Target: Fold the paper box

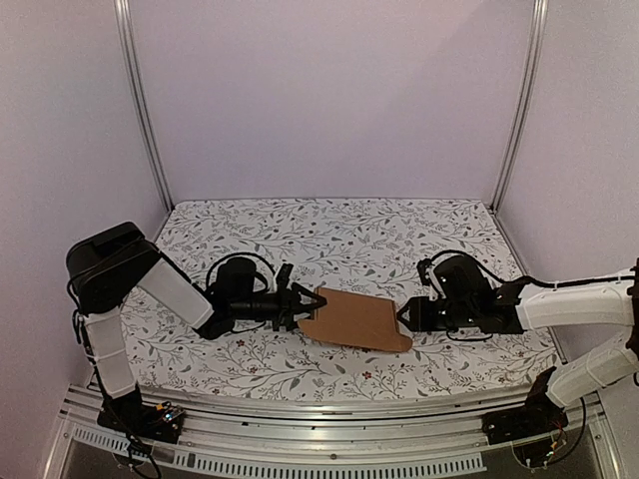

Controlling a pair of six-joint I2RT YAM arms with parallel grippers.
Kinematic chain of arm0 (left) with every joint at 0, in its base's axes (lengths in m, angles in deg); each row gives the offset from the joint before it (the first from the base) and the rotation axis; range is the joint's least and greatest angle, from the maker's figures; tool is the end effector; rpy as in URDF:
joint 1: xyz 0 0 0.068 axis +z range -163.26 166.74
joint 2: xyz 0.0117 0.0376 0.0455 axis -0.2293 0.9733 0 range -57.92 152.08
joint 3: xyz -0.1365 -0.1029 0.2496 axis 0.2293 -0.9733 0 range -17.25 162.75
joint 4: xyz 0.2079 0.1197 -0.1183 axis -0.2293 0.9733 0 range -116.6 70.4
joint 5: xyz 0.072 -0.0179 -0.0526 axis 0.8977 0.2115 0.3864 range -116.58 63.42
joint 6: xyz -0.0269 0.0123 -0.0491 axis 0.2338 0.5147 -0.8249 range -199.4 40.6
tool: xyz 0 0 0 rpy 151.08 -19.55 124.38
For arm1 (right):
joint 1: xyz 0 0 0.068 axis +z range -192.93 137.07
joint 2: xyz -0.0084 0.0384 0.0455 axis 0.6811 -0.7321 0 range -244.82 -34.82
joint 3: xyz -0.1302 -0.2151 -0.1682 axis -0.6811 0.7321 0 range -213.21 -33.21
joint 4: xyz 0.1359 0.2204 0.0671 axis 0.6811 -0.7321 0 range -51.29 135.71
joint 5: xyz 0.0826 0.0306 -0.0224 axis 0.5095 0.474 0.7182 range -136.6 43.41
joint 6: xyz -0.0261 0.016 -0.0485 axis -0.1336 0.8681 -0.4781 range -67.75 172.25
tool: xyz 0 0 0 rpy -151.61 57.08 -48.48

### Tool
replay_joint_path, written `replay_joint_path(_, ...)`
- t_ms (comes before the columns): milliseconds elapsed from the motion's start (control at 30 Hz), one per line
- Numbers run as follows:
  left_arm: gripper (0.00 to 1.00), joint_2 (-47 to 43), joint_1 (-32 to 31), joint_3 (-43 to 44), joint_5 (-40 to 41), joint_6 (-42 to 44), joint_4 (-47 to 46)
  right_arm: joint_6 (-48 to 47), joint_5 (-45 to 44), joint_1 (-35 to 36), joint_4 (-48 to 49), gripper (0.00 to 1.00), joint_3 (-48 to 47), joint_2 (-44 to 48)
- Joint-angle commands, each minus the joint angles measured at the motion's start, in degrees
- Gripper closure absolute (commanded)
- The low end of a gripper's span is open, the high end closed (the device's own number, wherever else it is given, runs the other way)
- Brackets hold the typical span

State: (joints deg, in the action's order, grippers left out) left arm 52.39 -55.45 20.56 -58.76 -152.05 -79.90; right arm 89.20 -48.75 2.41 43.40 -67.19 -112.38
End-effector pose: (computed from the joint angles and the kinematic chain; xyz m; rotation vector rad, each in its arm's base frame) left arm 0.2503 -0.2561 0.1324 -0.1491 2.3459 -1.7367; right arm 0.1837 0.1837 0.1891 -0.1619 2.4617 0.6228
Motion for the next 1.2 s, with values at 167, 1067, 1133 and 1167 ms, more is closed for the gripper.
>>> replay_joint_path(167, 0.86, -1.7, 1.8, -3.4, -2.5, -5.6, -5.0, -12.9, 4.8, 0.0, -8.6, 0.38, -2.4, 11.8)
replay_joint_path(1067, 1.00, -10.5, 3.1, -20.0, -13.4, -32.0, -30.1, -59.0, 4.9, 17.4, -15.4, 0.01, -7.3, 26.0)
replay_joint_path(1133, 1.00, -12.4, 3.7, -20.3, -15.4, -33.5, -31.1, -62.1, 3.6, 19.6, -16.3, 0.01, -7.2, 27.6)
replay_joint_path(1167, 1.00, -13.3, 4.1, -20.5, -16.3, -34.2, -31.8, -64.9, 2.7, 21.2, -16.6, 0.01, -7.2, 28.3)
